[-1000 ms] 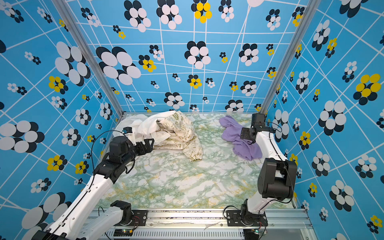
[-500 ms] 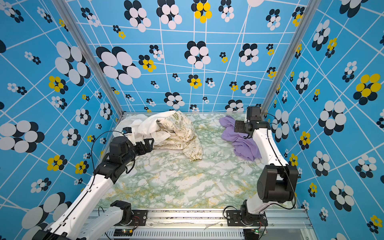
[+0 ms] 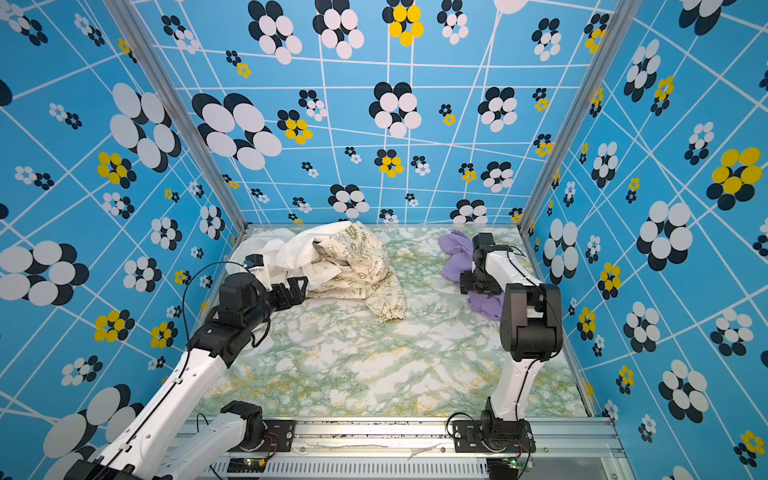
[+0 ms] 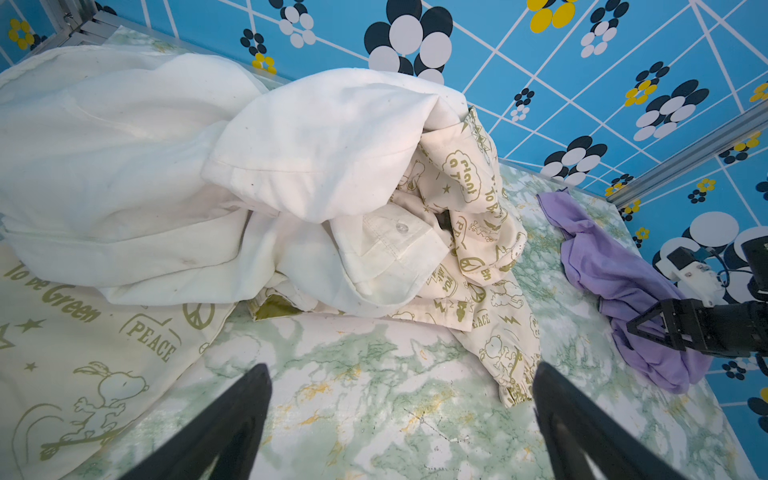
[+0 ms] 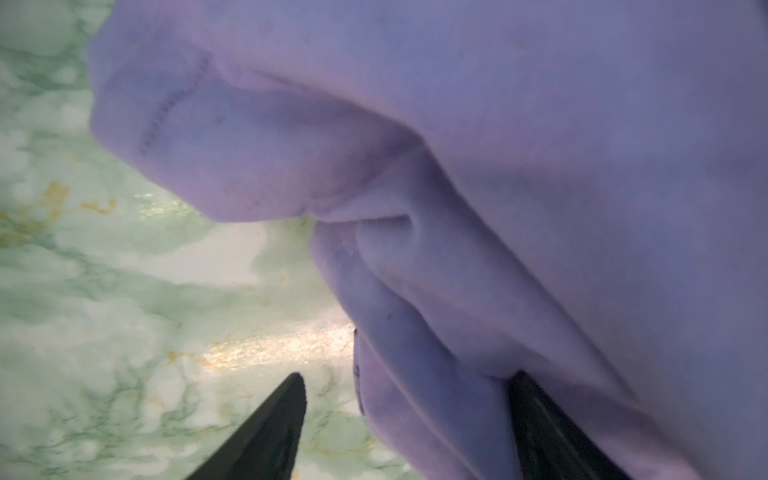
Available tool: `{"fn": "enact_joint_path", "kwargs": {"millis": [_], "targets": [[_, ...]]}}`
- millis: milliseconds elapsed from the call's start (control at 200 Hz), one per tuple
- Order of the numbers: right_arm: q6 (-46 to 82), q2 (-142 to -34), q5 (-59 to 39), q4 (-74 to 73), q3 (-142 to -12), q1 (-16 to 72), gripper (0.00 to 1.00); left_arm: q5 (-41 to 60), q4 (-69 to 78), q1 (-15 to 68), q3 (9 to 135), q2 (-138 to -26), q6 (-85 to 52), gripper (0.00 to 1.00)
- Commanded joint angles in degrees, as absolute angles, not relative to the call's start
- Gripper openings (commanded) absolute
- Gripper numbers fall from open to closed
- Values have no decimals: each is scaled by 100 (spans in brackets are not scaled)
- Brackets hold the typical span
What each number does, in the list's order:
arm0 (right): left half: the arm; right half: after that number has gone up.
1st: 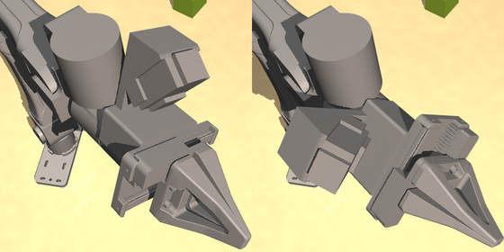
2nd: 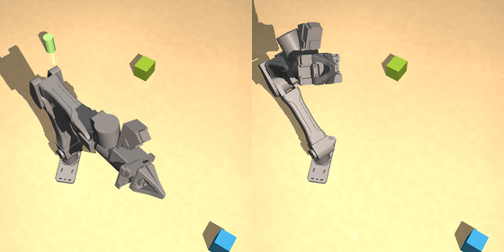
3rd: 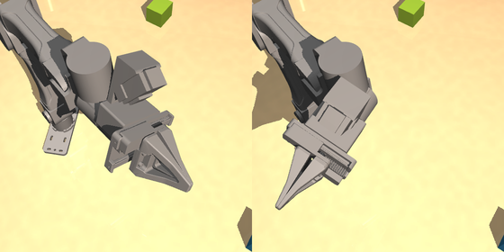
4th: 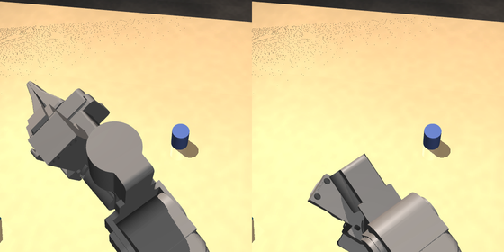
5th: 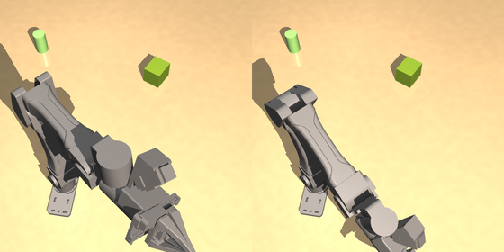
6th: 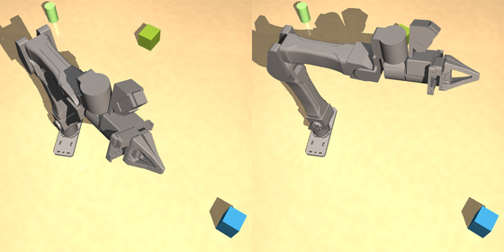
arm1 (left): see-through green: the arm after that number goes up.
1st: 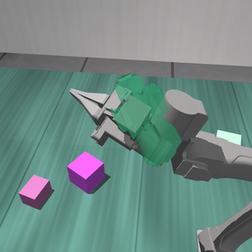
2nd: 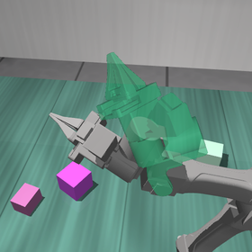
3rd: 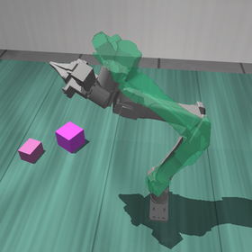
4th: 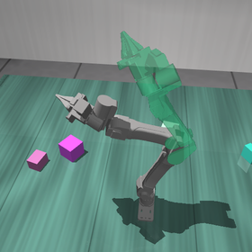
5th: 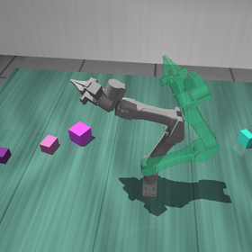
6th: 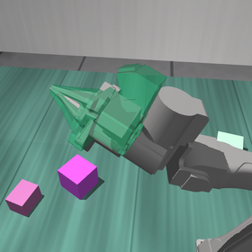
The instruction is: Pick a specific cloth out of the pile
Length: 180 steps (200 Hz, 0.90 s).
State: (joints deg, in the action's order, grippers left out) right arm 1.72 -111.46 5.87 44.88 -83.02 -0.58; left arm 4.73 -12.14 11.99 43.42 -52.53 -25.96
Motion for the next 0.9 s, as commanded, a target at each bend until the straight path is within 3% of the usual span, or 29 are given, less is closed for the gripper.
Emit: {"fn": "enact_joint_path", "kwargs": {"millis": [0, 535, 895], "targets": [[175, -11391, 660, 4638, -8639, -122, 71, 513, -1160, 1143, 4239, -5186, -2586, 99], [182, -12554, 658, 4814, -9984, -359, 50, 504, -1194, 1112, 4241, -5120, -2580, 99], [201, -12814, 633, 4765, -10622, -391, 29, 491, -1232, 1107, 4309, -5089, -2584, 99]]}}
